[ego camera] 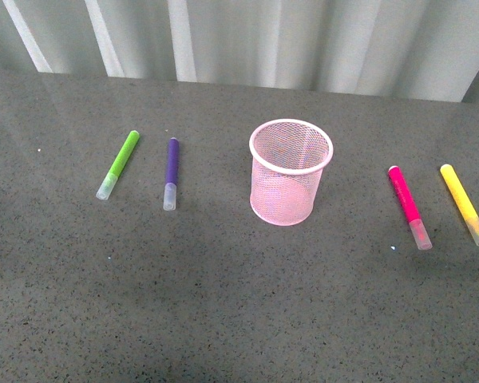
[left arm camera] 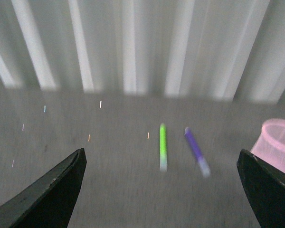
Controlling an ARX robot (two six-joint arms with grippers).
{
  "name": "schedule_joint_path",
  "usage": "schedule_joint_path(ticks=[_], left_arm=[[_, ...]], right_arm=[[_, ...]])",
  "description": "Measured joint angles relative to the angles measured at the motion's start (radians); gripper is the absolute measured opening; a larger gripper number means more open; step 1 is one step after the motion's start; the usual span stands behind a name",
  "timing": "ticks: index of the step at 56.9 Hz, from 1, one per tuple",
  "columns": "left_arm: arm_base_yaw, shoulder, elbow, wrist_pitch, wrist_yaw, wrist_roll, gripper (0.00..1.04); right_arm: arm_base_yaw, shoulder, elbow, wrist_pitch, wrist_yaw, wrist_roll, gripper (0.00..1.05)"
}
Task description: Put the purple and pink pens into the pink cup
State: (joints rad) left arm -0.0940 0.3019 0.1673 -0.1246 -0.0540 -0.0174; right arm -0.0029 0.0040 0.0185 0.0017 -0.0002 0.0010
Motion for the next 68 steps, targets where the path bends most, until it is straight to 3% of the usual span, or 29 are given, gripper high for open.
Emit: schedule_joint_path(ticks=[11, 18, 30, 56, 68], left_arm=[[-0.075, 0.594, 0.344, 0.368, -0.026, 0.013, 0.98], [-0.119, 1.078, 0.679, 0.306, -0.074, 0.037, 0.98], [-0.169, 1.518, 0.945, 0.178, -0.098, 0.076, 0.98], [-0.195, 1.743, 1.022, 0.156, -0.117, 0.041, 0.98], [-0.224, 1.878, 1.145, 0.087, -0.158, -0.034, 0.98]], right_arm=[[0.000, 0.000, 0.000, -0.001, -0.001, 0.000, 0.98], [0.000, 0.000, 0.000, -0.001, 0.000, 0.000, 0.98], [0.000, 0.000, 0.000, -0.001, 0.000, 0.000, 0.98], [0.000, 0.000, 0.000, -0.001, 0.000, 0.000, 0.98], [0.000, 0.000, 0.000, -0.001, 0.000, 0.000, 0.98]])
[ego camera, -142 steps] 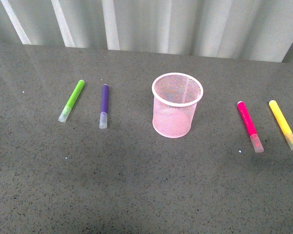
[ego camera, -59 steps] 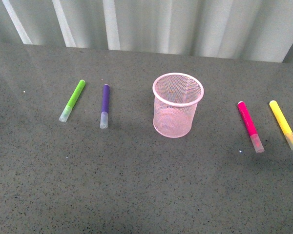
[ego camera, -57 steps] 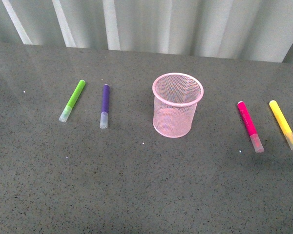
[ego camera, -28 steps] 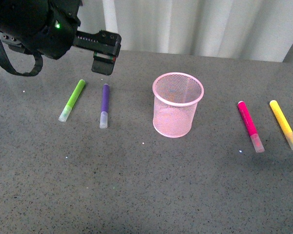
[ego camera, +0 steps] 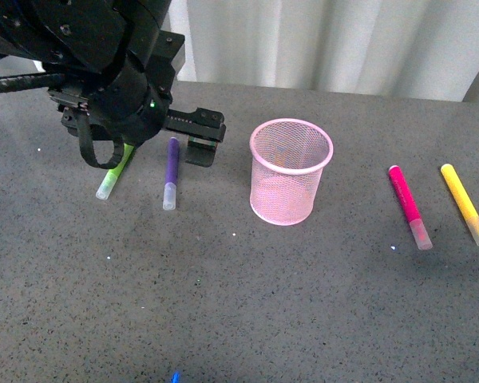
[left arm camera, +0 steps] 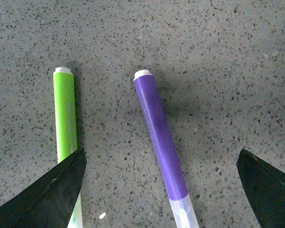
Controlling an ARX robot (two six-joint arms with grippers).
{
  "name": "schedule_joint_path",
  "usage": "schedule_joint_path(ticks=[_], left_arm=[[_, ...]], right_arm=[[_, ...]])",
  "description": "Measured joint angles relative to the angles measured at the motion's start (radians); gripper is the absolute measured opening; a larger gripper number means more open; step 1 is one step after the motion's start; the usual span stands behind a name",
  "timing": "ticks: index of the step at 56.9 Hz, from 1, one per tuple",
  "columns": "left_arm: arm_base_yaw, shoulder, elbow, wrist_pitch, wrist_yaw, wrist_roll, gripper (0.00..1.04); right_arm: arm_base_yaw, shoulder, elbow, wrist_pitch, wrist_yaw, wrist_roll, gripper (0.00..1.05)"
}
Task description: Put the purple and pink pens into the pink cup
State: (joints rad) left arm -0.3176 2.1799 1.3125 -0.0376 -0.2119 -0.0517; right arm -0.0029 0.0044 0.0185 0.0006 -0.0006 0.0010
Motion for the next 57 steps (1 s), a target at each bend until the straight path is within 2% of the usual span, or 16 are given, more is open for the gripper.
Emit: schedule_joint_path(ticks=[19, 52, 57], left_arm=[[-0.004, 0.089, 0.101, -0.017, -0.018, -0.039, 0.98], [-0.032, 0.186, 0.166, -0.015, -0.017, -0.064, 0.98], [-0.034, 0.197, 0.179, -0.012, -0.016, -0.066, 0.88]], right_arm=[[0.000, 0.000, 0.000, 0.000, 0.000, 0.000, 0.98], [0.000, 0.000, 0.000, 0.000, 0.000, 0.000, 0.98], [0.000, 0.000, 0.000, 0.000, 0.000, 0.000, 0.98]])
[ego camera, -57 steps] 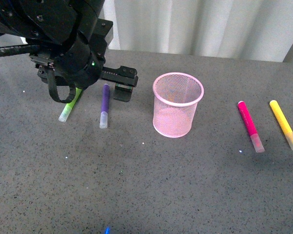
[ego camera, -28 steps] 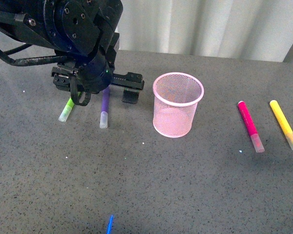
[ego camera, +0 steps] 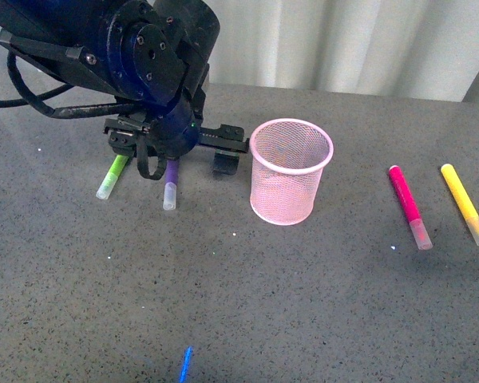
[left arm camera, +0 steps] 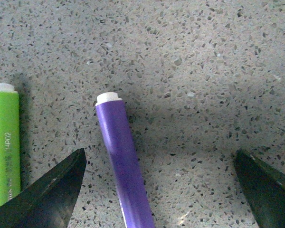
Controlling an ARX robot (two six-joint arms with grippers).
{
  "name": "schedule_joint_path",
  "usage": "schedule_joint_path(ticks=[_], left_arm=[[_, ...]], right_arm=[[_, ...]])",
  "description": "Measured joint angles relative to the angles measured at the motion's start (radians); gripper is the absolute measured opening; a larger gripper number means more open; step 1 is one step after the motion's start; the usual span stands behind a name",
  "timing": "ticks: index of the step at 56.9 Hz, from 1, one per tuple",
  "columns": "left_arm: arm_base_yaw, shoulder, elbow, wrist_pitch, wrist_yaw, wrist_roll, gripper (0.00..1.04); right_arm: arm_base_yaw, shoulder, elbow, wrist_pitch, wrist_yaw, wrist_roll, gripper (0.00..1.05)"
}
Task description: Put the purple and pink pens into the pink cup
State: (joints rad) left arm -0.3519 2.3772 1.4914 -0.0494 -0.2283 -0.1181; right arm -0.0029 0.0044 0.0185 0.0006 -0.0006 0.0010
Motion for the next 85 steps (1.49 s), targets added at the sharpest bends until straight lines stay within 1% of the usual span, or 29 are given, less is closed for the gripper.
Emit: schedule_joint_path(ticks=[6, 8, 11, 18, 21, 23, 29, 31, 47, 58, 66, 73, 78, 85], left_arm=[[-0.003, 0.011, 0.009, 0.006, 0.000, -0.001, 0.72], [-0.004, 0.013, 0.010, 0.008, 0.000, -0.001, 0.68], [-0.004, 0.016, 0.013, 0.011, 0.002, 0.000, 0.59], [-0.003, 0.018, 0.013, 0.024, 0.000, 0.003, 0.43], [0.000, 0.019, 0.010, 0.031, -0.002, 0.006, 0.34], [0.002, 0.019, 0.008, 0.034, -0.002, 0.008, 0.31], [0.016, 0.019, 0.001, 0.047, -0.024, 0.017, 0.16], [0.020, 0.019, -0.002, 0.053, -0.034, 0.021, 0.13], [0.040, 0.001, -0.027, 0.081, -0.051, 0.045, 0.13], [0.038, -0.089, -0.088, 0.084, -0.001, -0.024, 0.13], [0.027, -0.206, -0.125, 0.145, 0.014, -0.069, 0.12], [0.019, -0.335, -0.160, 0.235, 0.014, -0.119, 0.12], [0.019, -0.428, -0.210, 0.353, 0.006, -0.167, 0.12], [0.017, -0.537, -0.326, 0.632, -0.018, -0.239, 0.12]], right_arm=[[0.000, 0.000, 0.000, 0.000, 0.000, 0.000, 0.98], [0.000, 0.000, 0.000, 0.000, 0.000, 0.000, 0.98], [0.000, 0.000, 0.000, 0.000, 0.000, 0.000, 0.98], [0.000, 0.000, 0.000, 0.000, 0.000, 0.000, 0.98], [0.000, 0.000, 0.000, 0.000, 0.000, 0.000, 0.98], [0.000, 0.000, 0.000, 0.000, 0.000, 0.000, 0.98], [0.000, 0.000, 0.000, 0.000, 0.000, 0.000, 0.98], [0.000, 0.000, 0.000, 0.000, 0.000, 0.000, 0.98], [0.000, 0.000, 0.000, 0.000, 0.000, 0.000, 0.98], [0.000, 0.000, 0.000, 0.000, 0.000, 0.000, 0.98], [0.000, 0.000, 0.000, 0.000, 0.000, 0.000, 0.98], [0.000, 0.000, 0.000, 0.000, 0.000, 0.000, 0.98], [0.000, 0.000, 0.000, 0.000, 0.000, 0.000, 0.98], [0.000, 0.000, 0.000, 0.000, 0.000, 0.000, 0.98]])
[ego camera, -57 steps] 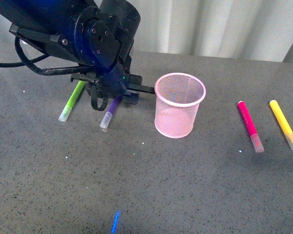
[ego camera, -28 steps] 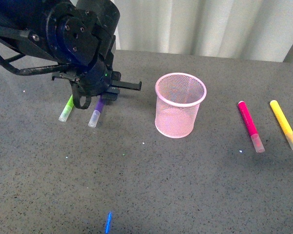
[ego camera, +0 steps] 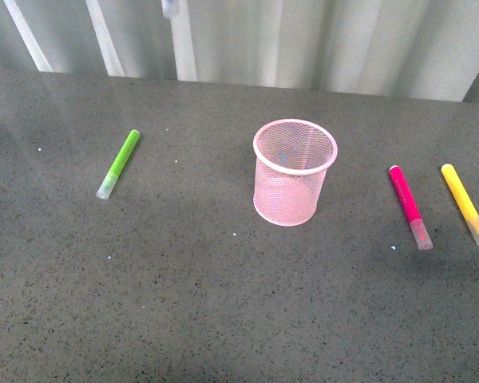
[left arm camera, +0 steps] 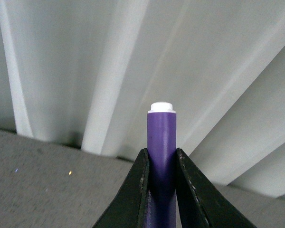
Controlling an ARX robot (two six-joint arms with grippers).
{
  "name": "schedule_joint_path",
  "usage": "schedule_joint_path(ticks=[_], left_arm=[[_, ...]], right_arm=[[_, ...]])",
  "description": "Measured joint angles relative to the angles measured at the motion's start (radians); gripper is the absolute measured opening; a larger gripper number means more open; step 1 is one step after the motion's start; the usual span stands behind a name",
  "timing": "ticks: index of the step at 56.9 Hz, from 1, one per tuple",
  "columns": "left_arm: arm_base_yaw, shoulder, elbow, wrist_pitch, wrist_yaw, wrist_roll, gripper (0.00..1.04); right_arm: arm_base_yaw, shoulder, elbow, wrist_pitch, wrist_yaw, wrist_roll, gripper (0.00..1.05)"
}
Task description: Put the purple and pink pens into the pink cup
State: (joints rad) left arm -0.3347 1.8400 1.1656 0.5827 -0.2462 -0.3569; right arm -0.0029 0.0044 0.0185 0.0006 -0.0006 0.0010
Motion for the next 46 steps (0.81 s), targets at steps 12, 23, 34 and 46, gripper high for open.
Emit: schedule_joint_path(ticks=[12, 23, 34, 46], left_arm=[[-0.069, 0.002, -0.098, 0.267, -0.015, -0.047, 0.12], [-0.175, 0.127, -0.108, 0.434, -0.031, -0.070, 0.12], [-0.229, 0.224, -0.115, 0.536, -0.034, -0.070, 0.12], [-0.238, 0.317, -0.138, 0.589, -0.061, -0.093, 0.12]], right_arm=[[0.000, 0.000, 0.000, 0.000, 0.000, 0.000, 0.98], [0.000, 0.000, 0.000, 0.000, 0.000, 0.000, 0.98], [0.000, 0.000, 0.000, 0.000, 0.000, 0.000, 0.98], [0.000, 0.000, 0.000, 0.000, 0.000, 0.000, 0.98]])
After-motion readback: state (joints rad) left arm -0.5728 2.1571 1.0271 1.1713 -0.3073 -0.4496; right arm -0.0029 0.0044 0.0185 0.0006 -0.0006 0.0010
